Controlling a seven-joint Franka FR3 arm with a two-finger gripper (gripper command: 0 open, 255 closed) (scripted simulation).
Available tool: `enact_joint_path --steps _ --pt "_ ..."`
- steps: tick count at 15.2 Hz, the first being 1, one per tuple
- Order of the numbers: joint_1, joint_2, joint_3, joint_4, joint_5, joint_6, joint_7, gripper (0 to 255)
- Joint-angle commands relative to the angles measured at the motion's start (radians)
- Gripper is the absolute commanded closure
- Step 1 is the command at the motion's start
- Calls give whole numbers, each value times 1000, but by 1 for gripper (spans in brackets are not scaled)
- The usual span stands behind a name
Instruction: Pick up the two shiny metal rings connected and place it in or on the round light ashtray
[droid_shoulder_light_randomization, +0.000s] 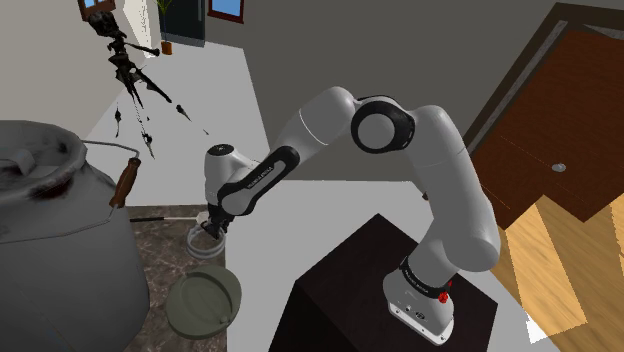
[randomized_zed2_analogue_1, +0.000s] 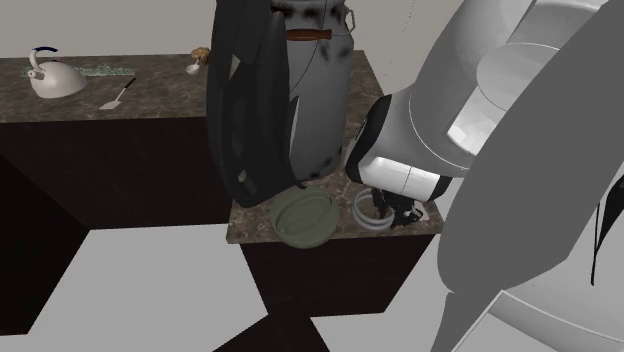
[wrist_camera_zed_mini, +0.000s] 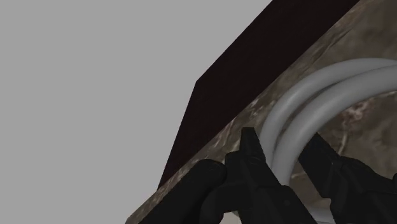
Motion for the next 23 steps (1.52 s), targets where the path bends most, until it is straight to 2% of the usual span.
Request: enact_joint_path --steps 1,8,23 --pt "0 0 0 0 0 0 0 255" --pt "0 0 0 0 0 0 0 255" --pt "-28 -167 36 -58 32 -110 -16 255"
